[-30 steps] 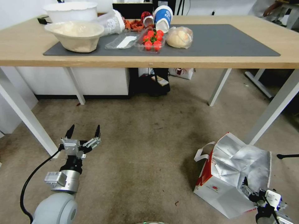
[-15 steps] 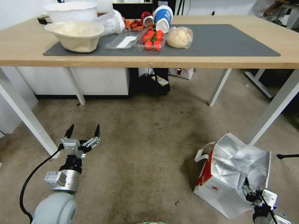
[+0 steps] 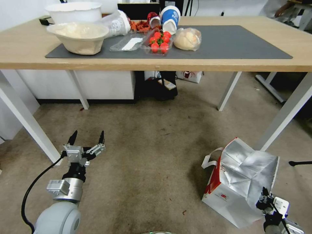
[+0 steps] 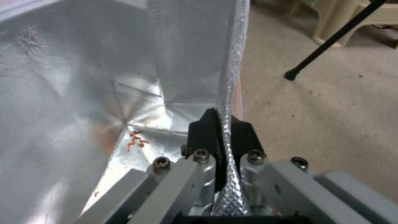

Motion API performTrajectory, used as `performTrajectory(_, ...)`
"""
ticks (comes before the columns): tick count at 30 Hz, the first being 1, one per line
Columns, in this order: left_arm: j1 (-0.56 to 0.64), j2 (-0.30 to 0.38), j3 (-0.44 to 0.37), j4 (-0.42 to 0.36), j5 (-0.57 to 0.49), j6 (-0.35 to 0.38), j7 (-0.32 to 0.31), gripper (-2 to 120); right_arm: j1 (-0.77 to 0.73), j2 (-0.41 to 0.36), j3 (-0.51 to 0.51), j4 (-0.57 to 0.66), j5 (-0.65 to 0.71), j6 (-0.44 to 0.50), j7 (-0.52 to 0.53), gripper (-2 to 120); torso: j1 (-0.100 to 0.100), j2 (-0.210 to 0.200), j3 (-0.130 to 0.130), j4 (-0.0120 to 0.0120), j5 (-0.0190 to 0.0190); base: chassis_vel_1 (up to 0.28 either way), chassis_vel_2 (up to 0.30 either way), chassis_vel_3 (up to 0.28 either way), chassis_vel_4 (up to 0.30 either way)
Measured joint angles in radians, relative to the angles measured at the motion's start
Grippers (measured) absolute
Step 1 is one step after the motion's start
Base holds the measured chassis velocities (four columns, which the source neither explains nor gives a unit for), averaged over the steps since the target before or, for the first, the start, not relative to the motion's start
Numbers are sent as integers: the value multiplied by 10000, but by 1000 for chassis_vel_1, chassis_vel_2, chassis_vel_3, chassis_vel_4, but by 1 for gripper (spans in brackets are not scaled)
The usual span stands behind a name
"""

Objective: Pick up the food delivery bag from the floor and place it on the table.

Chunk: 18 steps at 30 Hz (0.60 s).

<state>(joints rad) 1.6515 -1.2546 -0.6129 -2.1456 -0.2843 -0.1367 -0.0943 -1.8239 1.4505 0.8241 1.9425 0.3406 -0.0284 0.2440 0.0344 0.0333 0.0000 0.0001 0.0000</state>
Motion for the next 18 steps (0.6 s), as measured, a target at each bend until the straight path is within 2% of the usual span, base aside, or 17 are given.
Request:
performTrajectory(10, -72, -30, -20, 125, 45, -6, -29, 100, -15, -30, -3, 489, 128, 12, -329, 0, 0, 0, 0, 0, 0, 0, 0, 0, 0)
performTrajectory(13, -156, -10, -77, 191, 36, -11, -32, 99, -1, -265, -5, 987, 349, 151, -1260, 0, -1, 0, 1, -1, 0, 0, 0, 0, 0)
performTrajectory(14, -156, -10, -77, 191, 36, -11, -32, 99, -1, -265, -5, 987, 349, 151, -1260, 0, -1, 0, 1, -1, 0, 0, 0, 0, 0)
performTrajectory(18, -216, 27, -202, 245, -172, -30, 52, 100, 184, -1184, 70, 1772, 607, -11, -2848, 0, 0, 0, 0, 1, 0, 0, 0, 0, 0)
